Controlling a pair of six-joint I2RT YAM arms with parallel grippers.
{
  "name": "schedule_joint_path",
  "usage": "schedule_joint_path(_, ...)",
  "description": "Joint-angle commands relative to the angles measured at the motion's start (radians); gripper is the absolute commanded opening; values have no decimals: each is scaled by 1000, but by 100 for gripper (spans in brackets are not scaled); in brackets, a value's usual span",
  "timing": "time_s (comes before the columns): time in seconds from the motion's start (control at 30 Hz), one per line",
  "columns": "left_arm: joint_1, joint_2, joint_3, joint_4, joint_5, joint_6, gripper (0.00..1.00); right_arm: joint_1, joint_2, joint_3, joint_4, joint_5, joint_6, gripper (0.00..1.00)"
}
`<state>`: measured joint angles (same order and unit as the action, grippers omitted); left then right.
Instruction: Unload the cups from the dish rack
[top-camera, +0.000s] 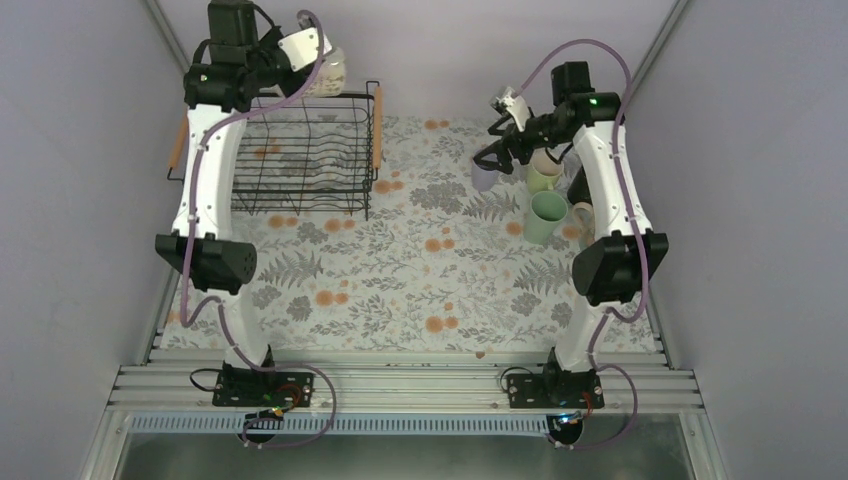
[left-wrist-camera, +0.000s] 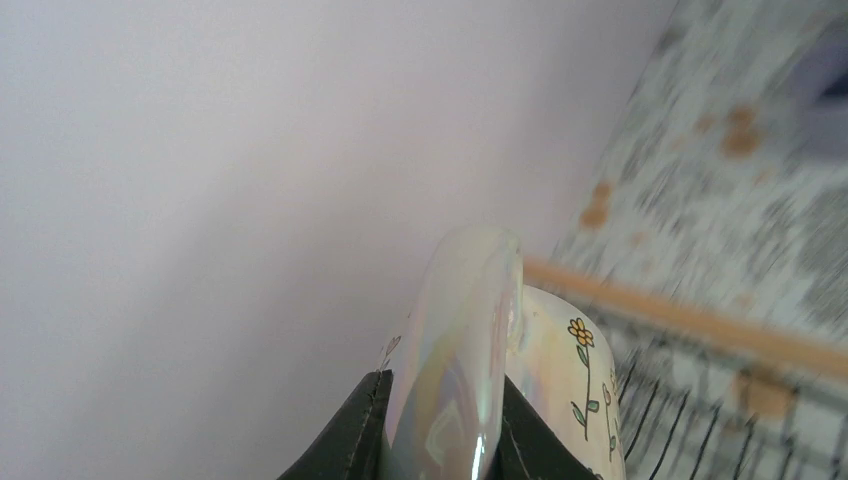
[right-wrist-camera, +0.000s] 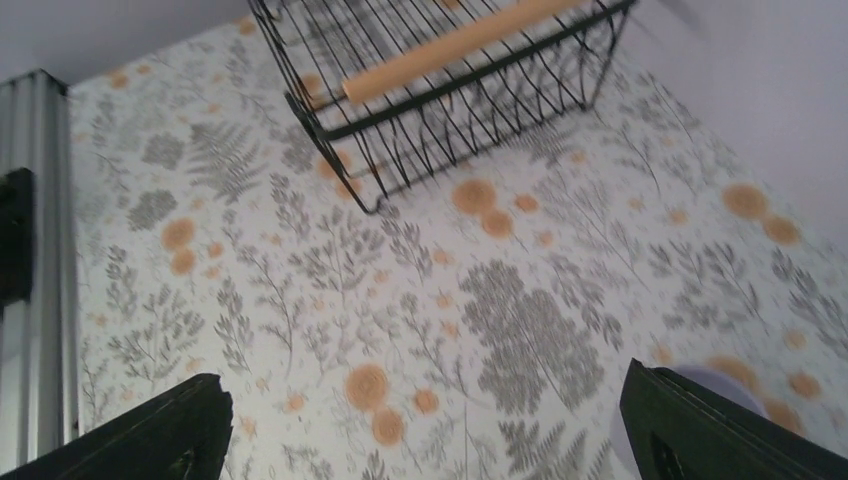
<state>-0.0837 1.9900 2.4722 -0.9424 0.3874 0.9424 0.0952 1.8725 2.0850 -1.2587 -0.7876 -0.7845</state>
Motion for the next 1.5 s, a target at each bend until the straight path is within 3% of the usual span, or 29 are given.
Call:
schedule_joint_path(0.0,-92,-123,-60,216,261,-215,9,36,56,118,-27,-189,4,100)
schedule_joint_path(0.13,-171,-157,-114,321,323,-315,9,65,97,187,-2,-326,16,100)
schedule_joint_path(0.3,-214,-116,-94,362,405,-387,9,66,54,121,182,-427,97,100)
schedule_joint_path(0.47,-222,-93,-116,423,494,-455,9,67,52,113,230,-517,125,100)
schedule_joint_path(1.03,-312,-8,-104,580,622,-593,9,67,75,86,364,-668,248,100)
schedule_joint_path(1.17,-356,25,-59,571,616,-577,13,69,80,75,376,-748,263,92)
schedule_joint_path(1.3,-403,49,-12,549,591,-552,13,78,60,8,462,-775,347,69)
schedule_joint_path(1.43,-420,57,8,538,570,-535,13,81,42,-33,475,-775,347,57)
schedule_joint_path(1.47,-421,57,8,533,567,-529,13,80,37,-39,475,-772,345,49)
